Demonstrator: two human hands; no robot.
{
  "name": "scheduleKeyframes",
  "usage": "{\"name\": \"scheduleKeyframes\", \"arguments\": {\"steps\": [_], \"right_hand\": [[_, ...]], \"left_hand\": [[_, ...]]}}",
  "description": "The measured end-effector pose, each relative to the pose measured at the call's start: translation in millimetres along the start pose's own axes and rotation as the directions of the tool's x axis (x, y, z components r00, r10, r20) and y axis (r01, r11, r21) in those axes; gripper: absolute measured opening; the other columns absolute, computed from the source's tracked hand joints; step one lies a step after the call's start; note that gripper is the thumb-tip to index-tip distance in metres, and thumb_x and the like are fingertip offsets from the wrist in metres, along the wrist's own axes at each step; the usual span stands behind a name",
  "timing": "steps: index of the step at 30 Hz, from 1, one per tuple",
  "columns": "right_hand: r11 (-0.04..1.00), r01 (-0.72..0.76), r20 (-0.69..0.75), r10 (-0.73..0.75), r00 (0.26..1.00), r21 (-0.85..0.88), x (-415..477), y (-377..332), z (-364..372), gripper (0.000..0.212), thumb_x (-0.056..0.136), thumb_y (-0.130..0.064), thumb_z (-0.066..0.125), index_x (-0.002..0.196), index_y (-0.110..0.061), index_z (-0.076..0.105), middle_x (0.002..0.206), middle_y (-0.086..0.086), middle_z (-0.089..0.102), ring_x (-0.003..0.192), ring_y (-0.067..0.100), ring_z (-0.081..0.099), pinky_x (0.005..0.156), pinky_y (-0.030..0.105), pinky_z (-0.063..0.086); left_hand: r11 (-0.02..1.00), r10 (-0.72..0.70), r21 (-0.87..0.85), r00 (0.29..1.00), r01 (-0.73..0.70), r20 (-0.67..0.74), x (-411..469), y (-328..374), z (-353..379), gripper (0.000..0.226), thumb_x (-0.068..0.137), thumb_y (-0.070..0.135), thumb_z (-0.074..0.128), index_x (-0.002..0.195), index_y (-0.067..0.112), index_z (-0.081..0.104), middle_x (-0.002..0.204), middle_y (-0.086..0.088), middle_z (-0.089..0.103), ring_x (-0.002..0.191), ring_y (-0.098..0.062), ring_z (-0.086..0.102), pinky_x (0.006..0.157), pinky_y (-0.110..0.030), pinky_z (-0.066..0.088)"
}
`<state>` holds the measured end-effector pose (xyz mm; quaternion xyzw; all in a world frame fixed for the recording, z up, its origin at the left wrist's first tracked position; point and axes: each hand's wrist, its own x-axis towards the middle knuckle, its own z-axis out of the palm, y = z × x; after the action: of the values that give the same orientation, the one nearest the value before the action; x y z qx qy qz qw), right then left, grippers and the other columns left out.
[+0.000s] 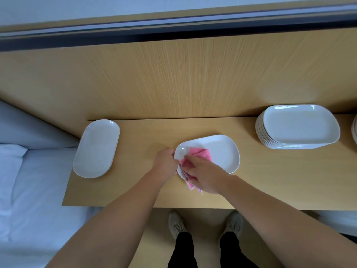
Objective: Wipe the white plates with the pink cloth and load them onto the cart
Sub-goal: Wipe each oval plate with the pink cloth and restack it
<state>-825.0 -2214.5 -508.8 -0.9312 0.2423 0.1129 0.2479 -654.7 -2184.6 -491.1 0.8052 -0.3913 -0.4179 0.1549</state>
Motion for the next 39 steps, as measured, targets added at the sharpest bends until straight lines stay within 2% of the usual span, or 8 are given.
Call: {"name": "scheduleKeyframes", "arguments": {"steps": [4,11,20,22,28,32,36,39], "right_hand": [[0.985,0.037,0.026,-0.034,0.999,-0.169,-13,11,14,0.07,0.091,-0.042,0.007,0.153,-0.014,0.025,0.157,0.001,0.03,0.146,0.023,0.024,0.119,0.037,0.011],[0.983,0.032,0.008,-0.031,0.999,-0.18,-41,38,9,0.056,0.105,-0.03,0.036,0.155,-0.022,0.014,0.162,-0.007,0.015,0.15,0.022,0.008,0.115,0.031,-0.009],[0.946,-0.026,0.076,0.053,0.996,-0.324,-66,67,-1,0.063,0.097,-0.035,0.053,0.152,-0.021,0.027,0.157,-0.003,0.029,0.146,0.03,0.024,0.117,0.042,0.012],[0.946,-0.005,0.109,0.042,0.993,-0.324,-64,68,-3,0.065,0.1,-0.033,0.049,0.155,-0.021,0.017,0.162,-0.003,0.017,0.149,0.029,0.011,0.12,0.04,0.007],[0.993,-0.067,0.131,0.08,0.988,-0.099,-62,64,-22,0.067,0.094,-0.001,0.04,0.154,-0.026,0.023,0.163,-0.003,0.01,0.15,0.019,0.005,0.121,0.03,0.008],[0.989,-0.12,0.023,0.122,0.992,-0.083,-53,54,-14,0.07,0.093,0.003,0.039,0.155,-0.02,0.017,0.162,0.004,0.013,0.15,0.024,0.007,0.122,0.032,0.005],[0.989,-0.141,-0.075,0.138,0.988,-0.034,-32,39,-9,0.059,0.094,0.002,0.04,0.151,-0.006,0.028,0.161,0.011,0.016,0.149,0.03,0.009,0.113,0.022,-0.007],[0.989,-0.141,-0.137,0.147,0.98,0.05,-12,29,-12,0.048,0.093,0.001,0.048,0.14,-0.004,0.048,0.157,0.015,0.026,0.147,0.034,0.02,0.117,0.033,0.017]], "left_hand": [[1.0,-0.003,-0.002,1.0,0.003,-0.005,3,-1,4,0.018,0.081,0.0,0.049,0.087,0.013,0.061,0.087,-0.008,0.067,0.073,-0.03,0.07,0.07,-0.041,0.059],[0.999,0.006,-0.034,1.0,-0.006,-0.015,5,-2,6,0.025,0.083,0.001,0.05,0.099,0.012,0.065,0.088,-0.007,0.067,0.075,-0.028,0.07,0.069,-0.044,0.06],[0.996,0.05,0.082,0.998,-0.046,-0.049,3,-4,7,0.026,0.087,0.008,0.051,0.109,0.012,0.064,0.094,-0.004,0.067,0.083,-0.024,0.066,0.078,-0.038,0.057],[0.981,0.09,0.18,0.994,-0.077,-0.065,-2,0,8,0.026,0.09,0.007,0.049,0.113,0.011,0.06,0.103,-0.005,0.065,0.09,-0.024,0.061,0.077,-0.035,0.052],[0.636,0.404,0.675,0.907,-0.374,0.123,-5,7,17,0.046,0.094,0.006,0.044,0.139,0.016,0.041,0.153,0.004,0.029,0.143,-0.018,0.021,0.109,-0.024,0.02],[0.454,0.335,0.78,0.894,-0.431,0.299,1,3,18,0.05,0.095,0.007,0.041,0.144,0.013,0.033,0.159,0.003,0.017,0.149,-0.02,0.001,0.116,-0.029,0.011],[0.42,0.283,0.796,0.897,-0.435,0.341,1,1,19,0.059,0.093,0.005,0.041,0.149,0.013,0.021,0.162,0.001,0.004,0.15,-0.023,-0.005,0.119,-0.033,0.007],[0.426,0.28,0.795,0.898,-0.433,0.339,0,0,19,0.06,0.095,0.005,0.04,0.15,0.014,0.019,0.162,0.001,0.002,0.15,-0.022,-0.006,0.119,-0.032,0.005]]}}
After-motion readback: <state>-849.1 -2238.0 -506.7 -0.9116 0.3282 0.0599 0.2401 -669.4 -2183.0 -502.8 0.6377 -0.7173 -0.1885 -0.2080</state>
